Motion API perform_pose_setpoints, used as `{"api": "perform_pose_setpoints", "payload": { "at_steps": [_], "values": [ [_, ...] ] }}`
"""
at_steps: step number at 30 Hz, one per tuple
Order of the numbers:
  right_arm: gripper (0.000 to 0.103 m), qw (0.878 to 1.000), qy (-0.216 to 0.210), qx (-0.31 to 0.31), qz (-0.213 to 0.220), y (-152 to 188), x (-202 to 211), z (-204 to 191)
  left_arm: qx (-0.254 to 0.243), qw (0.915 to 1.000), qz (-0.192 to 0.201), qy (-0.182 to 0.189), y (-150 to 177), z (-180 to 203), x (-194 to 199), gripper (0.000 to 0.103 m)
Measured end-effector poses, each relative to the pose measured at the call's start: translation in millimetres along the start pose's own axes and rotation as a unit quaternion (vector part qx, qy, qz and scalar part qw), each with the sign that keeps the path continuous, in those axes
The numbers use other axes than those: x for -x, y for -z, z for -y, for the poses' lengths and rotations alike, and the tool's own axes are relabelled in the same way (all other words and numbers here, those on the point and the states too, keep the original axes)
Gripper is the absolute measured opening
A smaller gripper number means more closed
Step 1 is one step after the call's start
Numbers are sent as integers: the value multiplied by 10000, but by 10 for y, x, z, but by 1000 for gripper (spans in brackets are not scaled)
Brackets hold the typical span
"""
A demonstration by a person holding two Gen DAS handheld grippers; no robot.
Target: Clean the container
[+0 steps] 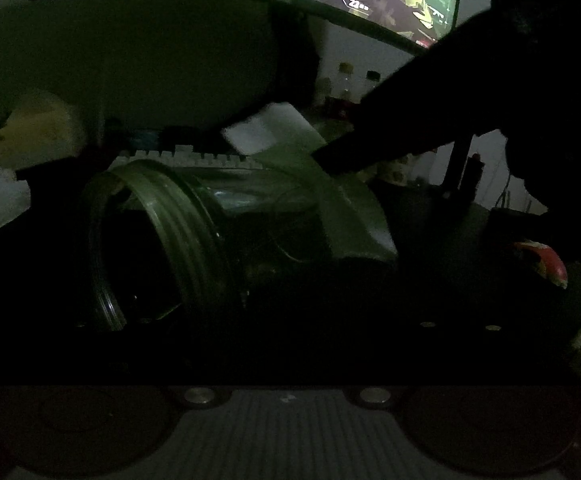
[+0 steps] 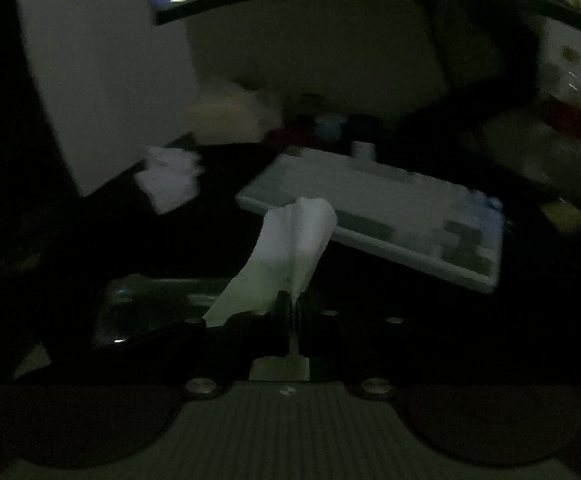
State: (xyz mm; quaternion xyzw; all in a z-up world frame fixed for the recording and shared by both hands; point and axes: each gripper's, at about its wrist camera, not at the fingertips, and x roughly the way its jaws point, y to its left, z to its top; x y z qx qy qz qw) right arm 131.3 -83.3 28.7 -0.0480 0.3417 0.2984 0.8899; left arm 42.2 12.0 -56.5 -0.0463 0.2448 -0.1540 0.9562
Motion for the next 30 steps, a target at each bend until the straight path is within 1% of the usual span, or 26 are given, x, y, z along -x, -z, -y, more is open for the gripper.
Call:
{"api": "perform_pose_setpoints", "payload": {
  "at_steps": [3, 5, 8, 14, 17, 19, 23, 25, 27, 28, 30],
  "values": [
    [8, 9988, -341, 346, 70, 23, 14, -227, -29, 10000, 18, -3, 22, 33, 28, 88],
    [8, 9982, -388, 446, 91, 30, 16, -299, -41, 10000, 34, -7, 40, 53, 53, 88],
    [8, 9983, -354, 456, 114, 42, 23, -297, -47, 10000, 59, -18, 69, 94, 98, 88],
    [8, 9998, 106, 152, 99, 16, -22, -46, -72, 9999, 69, 57, 110, 162, 155, 88],
    [8, 9999, 102, 50, 106, 10, -20, -15, -96, 9999, 61, 95, 119, 200, 161, 89],
    [8, 9999, -26, 82, 114, 14, -11, -64, -119, 9999, 56, 104, 127, 221, 160, 89],
    [8, 9984, -493, 245, 88, 45, 22, -216, -132, 9996, 47, 228, 146, 256, 182, 89],
    [8, 9978, -554, 348, 79, 65, 43, -255, -189, 9995, 49, 262, 162, 290, 189, 89],
    [8, 9980, -510, 355, 68, 76, 65, -222, -244, 9993, 57, 275, 180, 325, 200, 89],
    [8, 9986, -413, 326, 54, 76, 69, -180, -264, 9992, 60, 281, 183, 326, 193, 89],
    [8, 9995, -91, 286, 38, 78, 61, -70, -271, 9991, 64, 322, 193, 333, 193, 89]
  ]
}}
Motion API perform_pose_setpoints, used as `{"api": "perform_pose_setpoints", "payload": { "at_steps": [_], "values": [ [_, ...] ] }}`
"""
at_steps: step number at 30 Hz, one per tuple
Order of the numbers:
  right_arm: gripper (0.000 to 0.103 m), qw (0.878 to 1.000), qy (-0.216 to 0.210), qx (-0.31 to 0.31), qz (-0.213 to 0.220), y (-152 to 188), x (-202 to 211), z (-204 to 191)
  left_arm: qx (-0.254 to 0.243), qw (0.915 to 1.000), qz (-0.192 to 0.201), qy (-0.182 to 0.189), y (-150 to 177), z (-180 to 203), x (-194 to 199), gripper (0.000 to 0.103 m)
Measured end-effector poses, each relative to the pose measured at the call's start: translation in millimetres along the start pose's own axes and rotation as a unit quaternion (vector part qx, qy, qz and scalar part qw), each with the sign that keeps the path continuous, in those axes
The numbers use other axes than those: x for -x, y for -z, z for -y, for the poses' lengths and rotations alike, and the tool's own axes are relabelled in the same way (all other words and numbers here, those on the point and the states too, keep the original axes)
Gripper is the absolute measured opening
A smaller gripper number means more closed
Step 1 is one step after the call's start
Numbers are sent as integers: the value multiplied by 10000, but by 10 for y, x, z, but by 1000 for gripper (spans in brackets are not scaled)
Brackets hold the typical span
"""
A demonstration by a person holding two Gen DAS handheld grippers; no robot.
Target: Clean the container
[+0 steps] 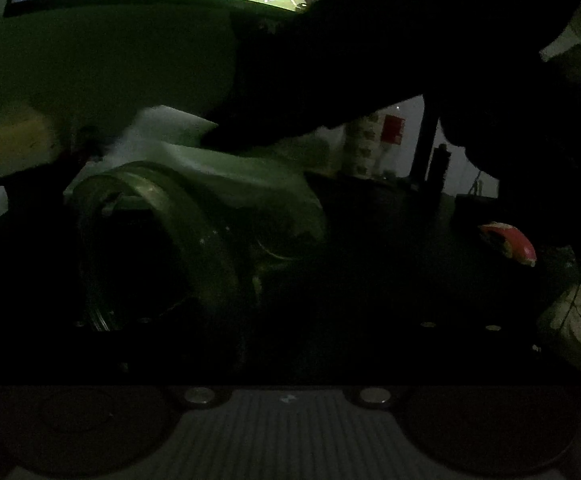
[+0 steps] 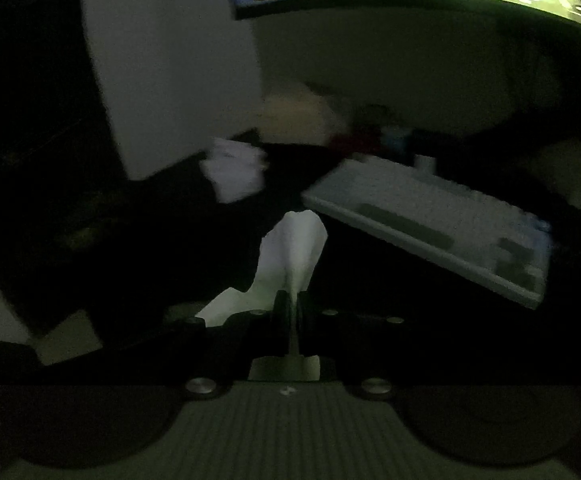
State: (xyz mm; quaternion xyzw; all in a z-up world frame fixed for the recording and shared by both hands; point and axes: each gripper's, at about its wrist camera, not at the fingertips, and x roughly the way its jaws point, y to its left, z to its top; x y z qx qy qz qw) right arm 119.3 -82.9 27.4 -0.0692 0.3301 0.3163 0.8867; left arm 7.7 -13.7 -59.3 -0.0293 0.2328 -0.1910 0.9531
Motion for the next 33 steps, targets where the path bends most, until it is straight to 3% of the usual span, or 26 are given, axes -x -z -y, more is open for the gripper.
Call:
{"api": "perform_pose_setpoints", "payload": {
  "at_steps": [4, 6, 11, 14, 21, 25, 33],
  "values": [
    [8, 9978, 647, -143, -12, 25, -37, 188, -2, 10000, 11, -14, 20, 34, -4, 89],
    [8, 9976, 683, -134, 39, 47, -16, 166, -21, 10000, 14, -41, 32, 53, -24, 89],
    [8, 9993, -321, 116, 136, 60, 81, -152, -43, 10000, 15, -49, 52, 108, -14, 89],
    [8, 9980, -417, 433, 184, 81, 113, -274, -62, 10000, 22, -39, 57, 111, 3, 89],
    [8, 9980, 611, -161, 64, 58, -19, 207, -76, 10000, 49, -11, 83, 119, 28, 89],
    [8, 9963, 847, -139, 50, 62, -66, 188, -100, 9999, 58, 59, 178, 195, 221, 89],
    [8, 9993, -258, 205, 164, 54, 75, -219, -128, 9999, 57, 70, 241, 186, 296, 89]
  ]
}}
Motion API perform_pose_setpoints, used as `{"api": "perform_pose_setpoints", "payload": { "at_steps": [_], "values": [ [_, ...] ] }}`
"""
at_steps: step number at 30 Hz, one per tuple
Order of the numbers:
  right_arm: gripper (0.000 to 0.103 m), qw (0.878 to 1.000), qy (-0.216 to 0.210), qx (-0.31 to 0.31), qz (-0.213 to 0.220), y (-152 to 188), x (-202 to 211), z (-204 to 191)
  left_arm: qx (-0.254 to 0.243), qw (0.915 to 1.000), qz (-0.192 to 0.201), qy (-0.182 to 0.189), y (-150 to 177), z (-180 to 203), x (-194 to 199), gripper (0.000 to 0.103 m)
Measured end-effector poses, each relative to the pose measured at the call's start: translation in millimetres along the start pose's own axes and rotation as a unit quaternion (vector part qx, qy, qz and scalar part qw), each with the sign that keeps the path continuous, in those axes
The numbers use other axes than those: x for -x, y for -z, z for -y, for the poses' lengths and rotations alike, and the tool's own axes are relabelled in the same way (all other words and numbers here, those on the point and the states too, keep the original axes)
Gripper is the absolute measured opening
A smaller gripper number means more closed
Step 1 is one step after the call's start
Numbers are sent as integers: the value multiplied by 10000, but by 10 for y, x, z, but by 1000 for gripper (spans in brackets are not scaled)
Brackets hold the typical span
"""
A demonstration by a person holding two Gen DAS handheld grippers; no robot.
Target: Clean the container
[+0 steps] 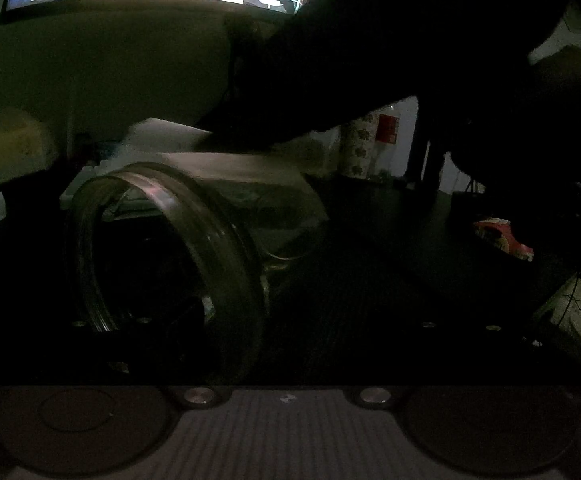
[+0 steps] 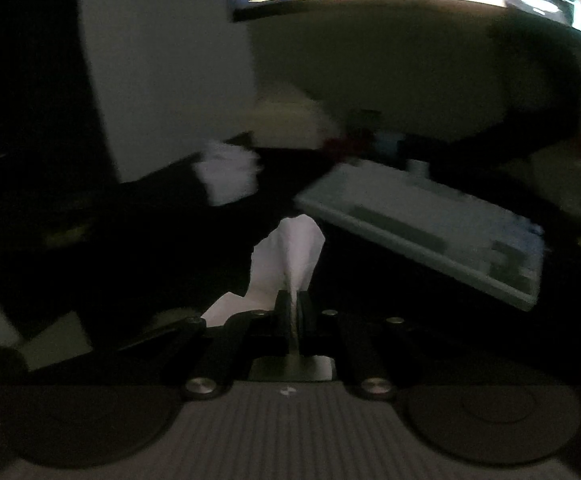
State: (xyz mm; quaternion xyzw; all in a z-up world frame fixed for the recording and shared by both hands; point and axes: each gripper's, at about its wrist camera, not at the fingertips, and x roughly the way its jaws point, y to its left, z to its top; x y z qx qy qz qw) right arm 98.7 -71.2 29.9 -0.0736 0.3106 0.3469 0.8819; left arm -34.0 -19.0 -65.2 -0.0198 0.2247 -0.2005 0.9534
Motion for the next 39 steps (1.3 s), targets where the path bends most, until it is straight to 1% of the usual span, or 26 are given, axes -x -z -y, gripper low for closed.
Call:
{"api": "perform_pose_setpoints", "payload": {
  "at_steps": [2, 4, 5, 7, 8, 11, 12, 14, 16, 18, 20, 22, 26, 28, 29, 31, 34, 35, 37, 39],
  "values": [
    [8, 9999, -57, 108, 17, 12, 22, -56, 5, 10000, 1, 10, 12, 10, 27, 89],
    [8, 9999, -127, 51, 18, 20, 36, -1, 9, 10000, 4, 24, 36, 17, 65, 89],
    [8, 10000, -56, -9, 5, 20, 35, 49, 12, 10000, 6, 30, 48, 19, 85, 89],
    [8, 9993, 361, -5, -19, 17, 14, 142, 17, 10000, 6, 31, 74, 25, 125, 89],
    [8, 9988, 480, -48, -29, 13, -3, 182, 23, 10000, 7, 29, 89, 28, 146, 89],
    [8, 9972, 705, -250, -56, 0, -64, 297, 15, 10000, 6, 16, 125, 53, 198, 89],
    [8, 9977, 626, -260, -40, 1, -65, 280, 9, 10000, 5, 11, 136, 72, 216, 89],
    [8, 9992, 338, -232, 12, 8, -51, 200, -9, 10000, -17, 21, 42, 16, -4, 89],
    [8, 9999, 14, -131, 42, 11, -35, 101, 25, 10000, -23, -21, -71, -147, -232, 89],
    [8, 9999, -161, 1, 39, 10, -11, 19, 22, 10000, -16, -8, -95, -123, -224, 89],
    [8, 9998, -209, 15, 24, 7, -9, 38, 8, 10000, -9, -6, -121, -116, -247, 89],
    [8, 9999, 5, -147, -11, 2, -29, 146, 13, 10000, -13, 0, -141, -101, -236, 89],
    [8, 9968, 653, -460, -89, -21, -99, 371, 67, 10000, -21, 43, -153, -92, -181, 89],
    [9, 9962, 692, -523, -84, -27, -101, 361, 78, 10000, -33, 30, -170, -98, -195, 89],
    [9, 9971, 608, -453, -58, -29, -97, 304, 86, 10000, -39, 24, -180, -101, -201, 89],
    [9, 9994, 187, -277, -5, -29, -75, 160, 108, 9999, -52, 19, -201, -109, -209, 89],
    [9, 9997, -252, 14, 9, -33, -29, -13, 196, 9998, -82, 35, -234, -150, -234, 89],
    [9, 9996, -270, 90, 6, -33, -18, -34, 201, 9997, -94, 39, -244, -161, -246, 89],
    [9, 10000, -47, 35, -32, -43, -27, 66, 170, 9998, -103, 48, -255, -176, -256, 89],
    [9, 9989, 419, -190, -122, -54, -83, 248, 143, 9998, -100, 49, -250, -188, -254, 89]
  ]
}}
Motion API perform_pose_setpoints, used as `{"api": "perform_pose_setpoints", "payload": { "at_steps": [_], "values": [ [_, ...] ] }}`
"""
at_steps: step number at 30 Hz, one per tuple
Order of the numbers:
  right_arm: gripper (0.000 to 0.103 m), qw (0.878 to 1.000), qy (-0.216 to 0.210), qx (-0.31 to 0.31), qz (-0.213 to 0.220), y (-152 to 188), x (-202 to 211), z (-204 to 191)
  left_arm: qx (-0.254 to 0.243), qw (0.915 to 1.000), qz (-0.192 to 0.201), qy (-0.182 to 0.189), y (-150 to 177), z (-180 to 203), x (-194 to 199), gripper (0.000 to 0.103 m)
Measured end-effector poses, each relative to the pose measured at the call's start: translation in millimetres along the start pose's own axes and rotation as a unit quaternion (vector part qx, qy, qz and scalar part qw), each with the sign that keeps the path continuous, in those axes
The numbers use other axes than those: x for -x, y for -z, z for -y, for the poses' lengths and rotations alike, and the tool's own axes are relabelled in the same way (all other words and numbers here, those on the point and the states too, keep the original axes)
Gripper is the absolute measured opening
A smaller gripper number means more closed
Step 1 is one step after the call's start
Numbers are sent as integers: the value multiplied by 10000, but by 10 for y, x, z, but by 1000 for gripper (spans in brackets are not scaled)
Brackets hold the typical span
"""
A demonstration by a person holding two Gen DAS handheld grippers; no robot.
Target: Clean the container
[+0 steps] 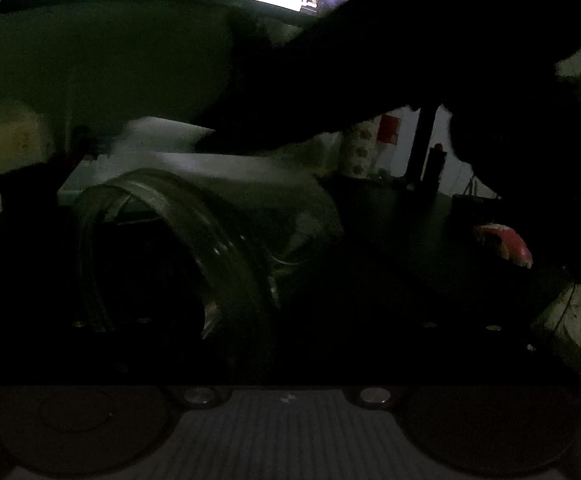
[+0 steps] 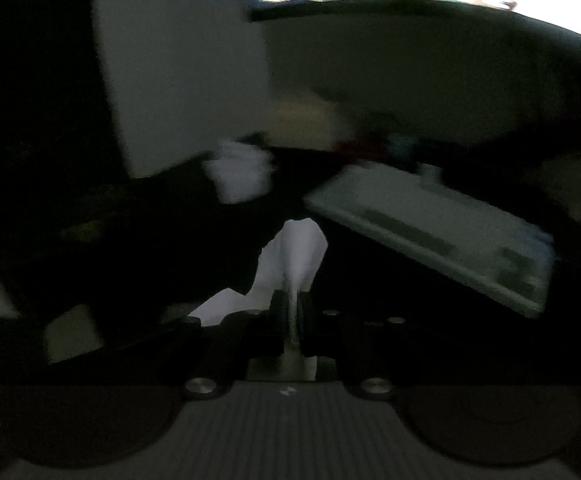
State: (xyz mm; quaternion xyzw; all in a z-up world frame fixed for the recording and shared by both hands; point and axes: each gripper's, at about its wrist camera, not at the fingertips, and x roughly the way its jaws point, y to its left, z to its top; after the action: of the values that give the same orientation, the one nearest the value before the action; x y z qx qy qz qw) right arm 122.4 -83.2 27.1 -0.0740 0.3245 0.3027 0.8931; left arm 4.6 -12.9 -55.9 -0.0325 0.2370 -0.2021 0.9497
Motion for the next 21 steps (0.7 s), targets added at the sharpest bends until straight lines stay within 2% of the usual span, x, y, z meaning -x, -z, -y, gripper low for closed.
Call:
{"api": "perform_pose_setpoints", "payload": {
  "at_steps": [2, 5, 7, 10, 11, 13, 15, 19, 21],
  "values": [
    [9, 9985, 484, -238, -98, -19, -76, 181, 19, 10000, 4, -8, -4, -23, -3, 89],
    [7, 9966, 720, -373, -128, -9, -118, 206, 69, 10000, -11, -48, -30, -69, -27, 89],
    [7, 9983, 553, -159, 102, -11, -48, 63, 68, 9999, -20, -72, -45, -87, -45, 89],
    [7, 9985, -504, -32, 233, -10, 60, -146, 89, 9999, -35, -143, -47, -68, -33, 89],
    [7, 9976, -644, 71, 255, -11, 75, -220, 90, 9998, -50, -162, -59, -77, -46, 89],
    [7, 9970, -627, 337, 318, 4, 88, -301, 88, 9998, -56, -187, -78, -112, -79, 89],
    [7, 9979, -496, 235, 349, 19, 76, -203, 84, 9997, -61, -218, -96, -148, -112, 89],
    [7, 9987, 336, -206, 315, 49, -17, 182, 30, 9994, -63, -327, -111, -219, -161, 89],
    [6, 9974, 526, -446, 231, 59, -44, 363, -11, 9992, -65, -387, -116, -246, -180, 89]
  ]
}}
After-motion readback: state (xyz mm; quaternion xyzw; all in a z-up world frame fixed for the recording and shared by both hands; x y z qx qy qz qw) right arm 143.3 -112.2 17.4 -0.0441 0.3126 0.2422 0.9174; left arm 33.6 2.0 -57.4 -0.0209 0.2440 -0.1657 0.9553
